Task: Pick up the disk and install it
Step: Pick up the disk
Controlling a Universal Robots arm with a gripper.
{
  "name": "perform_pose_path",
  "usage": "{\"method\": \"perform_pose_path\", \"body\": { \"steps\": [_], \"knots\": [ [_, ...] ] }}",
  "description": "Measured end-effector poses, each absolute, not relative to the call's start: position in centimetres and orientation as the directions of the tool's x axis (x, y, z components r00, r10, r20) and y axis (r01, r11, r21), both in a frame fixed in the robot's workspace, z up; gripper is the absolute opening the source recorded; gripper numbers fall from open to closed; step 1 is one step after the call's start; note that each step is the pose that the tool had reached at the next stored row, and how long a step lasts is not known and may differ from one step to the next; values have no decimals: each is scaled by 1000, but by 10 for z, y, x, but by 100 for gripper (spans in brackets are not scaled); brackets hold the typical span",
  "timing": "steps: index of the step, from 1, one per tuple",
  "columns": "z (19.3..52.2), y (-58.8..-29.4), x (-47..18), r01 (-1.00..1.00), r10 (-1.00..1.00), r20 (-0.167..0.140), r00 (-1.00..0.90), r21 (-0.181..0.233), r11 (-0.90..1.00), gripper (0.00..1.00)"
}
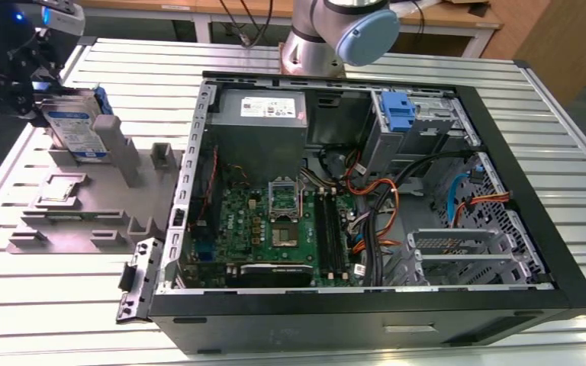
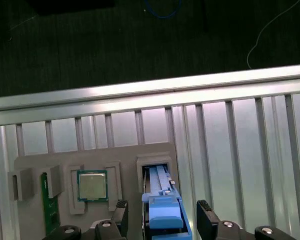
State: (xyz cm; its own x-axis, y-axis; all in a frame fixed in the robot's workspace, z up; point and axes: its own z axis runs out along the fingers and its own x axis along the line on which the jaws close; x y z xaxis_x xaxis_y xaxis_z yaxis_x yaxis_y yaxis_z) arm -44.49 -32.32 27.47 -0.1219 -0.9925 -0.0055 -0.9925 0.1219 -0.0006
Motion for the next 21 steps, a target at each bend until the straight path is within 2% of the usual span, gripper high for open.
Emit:
{"method": "perform_pose_path", "body": {
  "steps": [21],
  "knots": [
    [322,-323,-445,-993,-992,-9,-122,0,122,65]
  ]
}}
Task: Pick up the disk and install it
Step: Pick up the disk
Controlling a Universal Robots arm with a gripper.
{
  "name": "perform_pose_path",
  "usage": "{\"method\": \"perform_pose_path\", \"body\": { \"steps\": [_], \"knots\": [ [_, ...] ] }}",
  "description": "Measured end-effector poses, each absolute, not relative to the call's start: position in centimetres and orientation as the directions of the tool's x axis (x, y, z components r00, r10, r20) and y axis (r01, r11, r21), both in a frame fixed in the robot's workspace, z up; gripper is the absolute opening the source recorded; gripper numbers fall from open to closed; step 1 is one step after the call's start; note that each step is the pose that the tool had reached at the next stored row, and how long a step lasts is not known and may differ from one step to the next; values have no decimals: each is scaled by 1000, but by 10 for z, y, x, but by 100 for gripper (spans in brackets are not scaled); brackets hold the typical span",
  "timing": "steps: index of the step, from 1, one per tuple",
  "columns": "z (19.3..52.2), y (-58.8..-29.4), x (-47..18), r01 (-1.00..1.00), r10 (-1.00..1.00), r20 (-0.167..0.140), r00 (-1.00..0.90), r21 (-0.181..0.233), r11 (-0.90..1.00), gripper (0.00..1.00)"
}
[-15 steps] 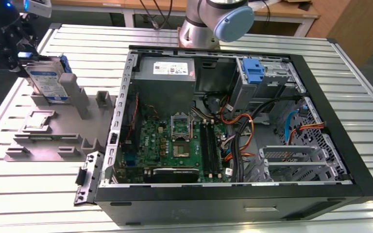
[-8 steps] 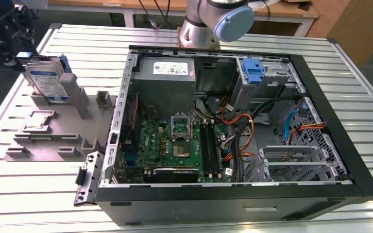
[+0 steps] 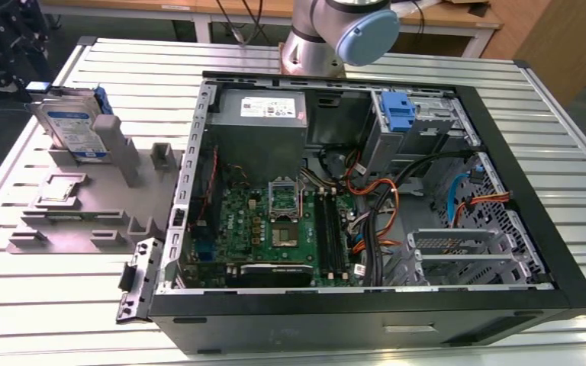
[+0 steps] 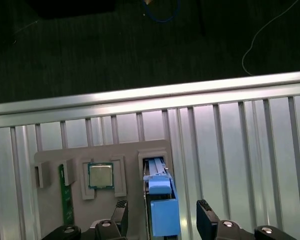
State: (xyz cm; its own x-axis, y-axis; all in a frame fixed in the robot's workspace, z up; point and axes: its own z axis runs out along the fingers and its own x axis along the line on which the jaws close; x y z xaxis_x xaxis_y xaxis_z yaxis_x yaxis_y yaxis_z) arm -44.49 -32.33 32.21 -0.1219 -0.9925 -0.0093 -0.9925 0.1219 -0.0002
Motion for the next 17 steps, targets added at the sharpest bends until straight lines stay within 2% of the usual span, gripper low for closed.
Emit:
{"method": "perform_pose_path", "body": {
  "steps": [5,17],
  "knots": [
    [332,-323,-445,-993,-992,-10,-122,0,122,65],
    [327,-323,-445,-993,-992,-10,-122,0,122,65]
  ]
}}
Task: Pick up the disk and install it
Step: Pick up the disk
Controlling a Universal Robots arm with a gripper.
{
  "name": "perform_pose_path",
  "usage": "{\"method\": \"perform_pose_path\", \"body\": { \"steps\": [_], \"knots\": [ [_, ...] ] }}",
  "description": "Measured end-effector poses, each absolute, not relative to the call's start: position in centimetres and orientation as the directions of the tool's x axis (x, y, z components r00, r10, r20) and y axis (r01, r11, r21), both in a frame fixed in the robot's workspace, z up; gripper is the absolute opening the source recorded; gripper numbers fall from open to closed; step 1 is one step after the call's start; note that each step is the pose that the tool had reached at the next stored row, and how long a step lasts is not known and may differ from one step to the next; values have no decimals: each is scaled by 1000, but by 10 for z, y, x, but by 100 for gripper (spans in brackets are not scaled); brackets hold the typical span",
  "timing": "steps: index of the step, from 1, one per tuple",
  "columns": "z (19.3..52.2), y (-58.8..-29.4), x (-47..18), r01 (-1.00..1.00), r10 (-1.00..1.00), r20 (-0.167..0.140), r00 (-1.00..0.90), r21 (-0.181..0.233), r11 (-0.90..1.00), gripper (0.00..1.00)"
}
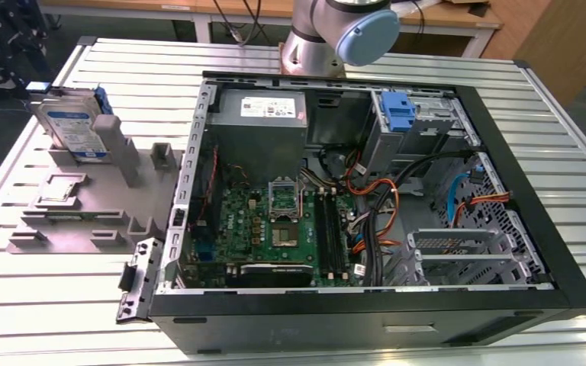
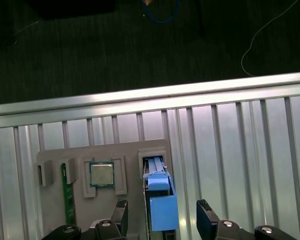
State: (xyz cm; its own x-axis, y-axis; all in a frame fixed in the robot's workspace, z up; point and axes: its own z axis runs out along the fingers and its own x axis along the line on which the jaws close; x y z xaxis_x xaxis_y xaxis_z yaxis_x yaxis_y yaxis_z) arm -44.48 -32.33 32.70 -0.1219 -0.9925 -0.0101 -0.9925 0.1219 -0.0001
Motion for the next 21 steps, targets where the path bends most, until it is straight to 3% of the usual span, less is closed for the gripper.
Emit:
{"method": "perform_pose_path", "body": {
  "steps": [21],
  "knots": [
    [320,-323,-445,-993,-992,-10,-122,0,122,65]
  ]
}}
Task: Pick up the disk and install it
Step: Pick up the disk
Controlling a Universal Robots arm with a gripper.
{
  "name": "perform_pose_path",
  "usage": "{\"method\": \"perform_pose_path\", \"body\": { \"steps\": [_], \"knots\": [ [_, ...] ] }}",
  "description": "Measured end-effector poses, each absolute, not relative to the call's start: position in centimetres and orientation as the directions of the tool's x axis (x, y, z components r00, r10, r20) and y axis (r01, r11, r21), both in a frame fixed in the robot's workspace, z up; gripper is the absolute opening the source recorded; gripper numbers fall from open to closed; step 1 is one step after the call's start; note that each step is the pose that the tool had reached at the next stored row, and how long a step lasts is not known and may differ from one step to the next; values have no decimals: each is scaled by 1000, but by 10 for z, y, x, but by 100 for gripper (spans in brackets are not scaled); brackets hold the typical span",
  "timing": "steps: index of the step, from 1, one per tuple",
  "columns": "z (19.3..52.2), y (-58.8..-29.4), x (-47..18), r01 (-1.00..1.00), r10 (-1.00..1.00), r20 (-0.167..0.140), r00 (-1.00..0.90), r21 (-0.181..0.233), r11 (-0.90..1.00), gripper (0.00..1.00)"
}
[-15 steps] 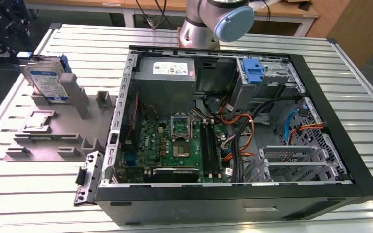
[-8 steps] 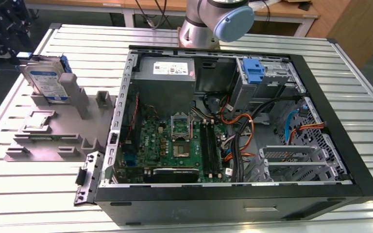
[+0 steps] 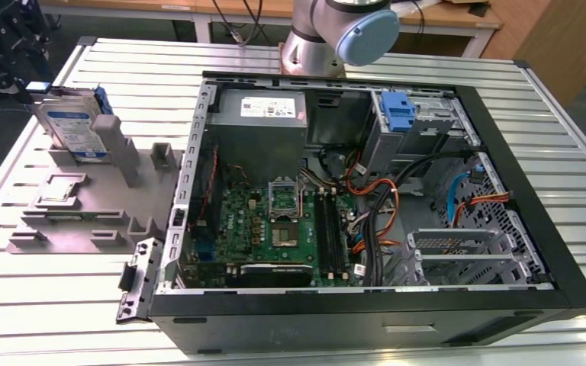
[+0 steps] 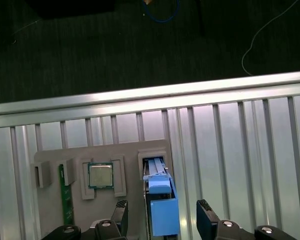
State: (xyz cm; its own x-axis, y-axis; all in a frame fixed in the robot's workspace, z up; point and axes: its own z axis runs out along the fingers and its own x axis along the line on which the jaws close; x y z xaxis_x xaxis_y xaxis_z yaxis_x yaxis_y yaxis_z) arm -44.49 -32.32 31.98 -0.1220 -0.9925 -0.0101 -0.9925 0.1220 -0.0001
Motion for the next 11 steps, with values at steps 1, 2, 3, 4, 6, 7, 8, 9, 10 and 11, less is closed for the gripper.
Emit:
{"method": "perform_pose_path", "body": {
  "steps": [1,2,3,4,6,7,8,9,10,11],
  "knots": [
    [319,-323,-445,-993,-992,-10,-122,0,122,65],
    [320,-323,-445,-993,-992,-10,-122,0,122,65],
    [320,-323,-445,-993,-992,-10,-122,0,122,65],
    [320,-323,-445,-993,-992,-10,-122,0,122,65],
    [320,-323,-445,-993,-992,-10,-122,0,122,65],
    [320,-323,-445,-993,-992,-10,-122,0,122,65],
    [320,-323,-445,-993,-992,-10,-122,0,122,65],
    [320,-323,-445,-993,-992,-10,-122,0,122,65],
    [320,-323,-445,-993,-992,-10,-122,0,122,65],
    [320,-323,-445,-993,-992,-10,-122,0,122,65]
  ]
}}
